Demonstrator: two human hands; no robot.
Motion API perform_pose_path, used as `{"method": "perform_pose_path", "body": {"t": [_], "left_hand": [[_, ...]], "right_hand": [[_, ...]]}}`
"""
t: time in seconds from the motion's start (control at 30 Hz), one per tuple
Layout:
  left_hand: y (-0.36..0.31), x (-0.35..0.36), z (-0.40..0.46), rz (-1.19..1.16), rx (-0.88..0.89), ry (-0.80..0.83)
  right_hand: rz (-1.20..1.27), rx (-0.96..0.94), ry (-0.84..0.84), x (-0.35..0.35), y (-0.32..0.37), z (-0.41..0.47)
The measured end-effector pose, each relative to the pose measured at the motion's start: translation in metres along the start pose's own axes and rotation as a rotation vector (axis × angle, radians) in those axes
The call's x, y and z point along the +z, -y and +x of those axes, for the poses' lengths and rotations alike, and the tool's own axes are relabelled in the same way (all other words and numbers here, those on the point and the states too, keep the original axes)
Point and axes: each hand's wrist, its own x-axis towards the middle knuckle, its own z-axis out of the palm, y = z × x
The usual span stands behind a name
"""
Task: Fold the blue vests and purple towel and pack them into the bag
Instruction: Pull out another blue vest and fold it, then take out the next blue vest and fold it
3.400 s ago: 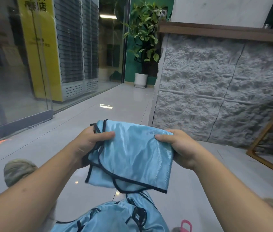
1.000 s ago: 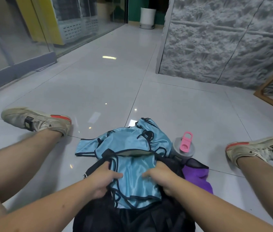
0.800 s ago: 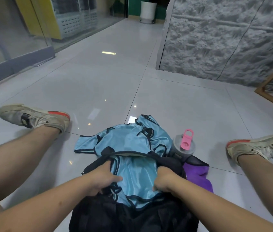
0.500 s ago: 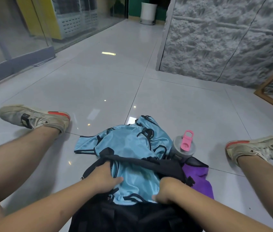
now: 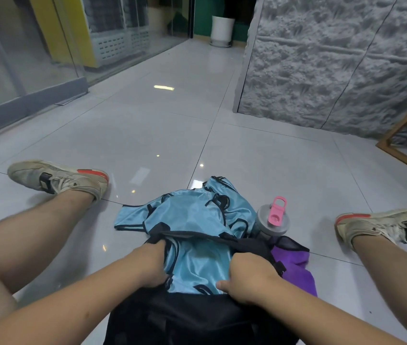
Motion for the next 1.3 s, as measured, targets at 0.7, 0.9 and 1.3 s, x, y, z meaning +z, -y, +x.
{"method": "perform_pose_path", "body": {"t": [0.7,0.9,1.3], "left_hand": [[-0.024,-0.017,-0.005,0.011,0.372,0.029],[-0.047,0.003,0.004,0.403,0.505,-0.183],[-0.044,-0.039,0.019,0.008,0.350,0.242]], "right_hand": [[0.109,-0.267,0.142,-0.011,-0.001,0.017],[-0.215,-0.429,0.007,0.007,0.011,0.036],[0.064,-0.335,0.279,-0.068,0.032,0.071]]}}
